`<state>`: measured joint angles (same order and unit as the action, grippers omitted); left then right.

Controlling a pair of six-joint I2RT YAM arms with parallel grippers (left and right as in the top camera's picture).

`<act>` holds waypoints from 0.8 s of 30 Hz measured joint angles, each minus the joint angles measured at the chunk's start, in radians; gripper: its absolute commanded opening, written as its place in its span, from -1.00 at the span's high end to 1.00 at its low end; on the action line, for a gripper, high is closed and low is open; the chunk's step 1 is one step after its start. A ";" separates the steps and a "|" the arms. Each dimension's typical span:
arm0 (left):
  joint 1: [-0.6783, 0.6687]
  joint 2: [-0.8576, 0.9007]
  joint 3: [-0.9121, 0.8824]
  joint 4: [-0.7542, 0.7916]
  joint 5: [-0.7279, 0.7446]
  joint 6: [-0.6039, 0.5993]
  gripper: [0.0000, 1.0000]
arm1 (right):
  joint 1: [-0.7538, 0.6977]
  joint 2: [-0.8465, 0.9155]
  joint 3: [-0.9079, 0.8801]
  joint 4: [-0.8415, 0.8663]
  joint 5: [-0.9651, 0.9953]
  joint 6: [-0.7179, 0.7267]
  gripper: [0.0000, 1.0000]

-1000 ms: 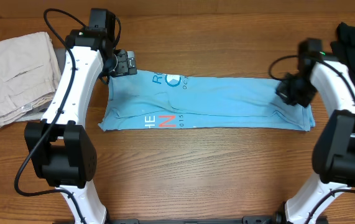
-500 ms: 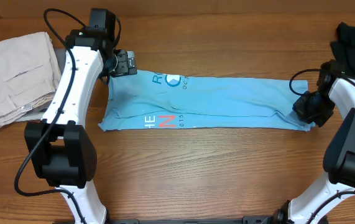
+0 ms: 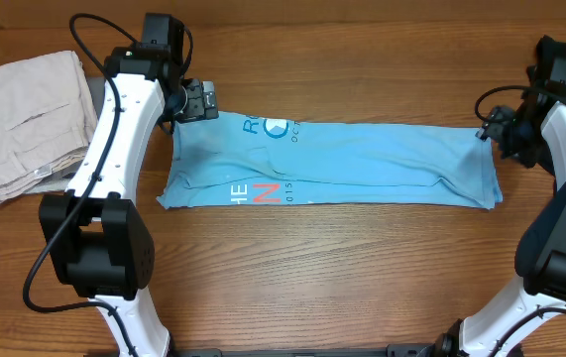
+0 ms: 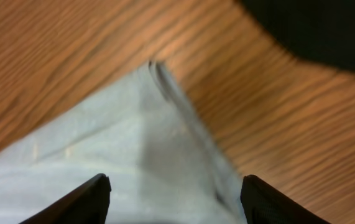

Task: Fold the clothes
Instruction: 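Move the right gripper to the strip's right end and grasp it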

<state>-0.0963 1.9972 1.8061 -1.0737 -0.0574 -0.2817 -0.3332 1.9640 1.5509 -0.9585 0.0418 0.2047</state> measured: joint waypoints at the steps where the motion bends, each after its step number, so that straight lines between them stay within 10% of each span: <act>1: 0.000 0.000 0.000 0.000 0.000 0.000 -1.00 | 0.000 0.000 0.000 0.006 0.010 -0.009 -0.32; 24: 0.000 0.000 0.000 0.000 0.000 0.000 -1.00 | -0.002 0.132 -0.001 -0.004 0.063 -0.201 -0.11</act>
<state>-0.0963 1.9972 1.8061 -1.0737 -0.0574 -0.2817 -0.3351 2.0956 1.5501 -0.9623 0.1043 0.0036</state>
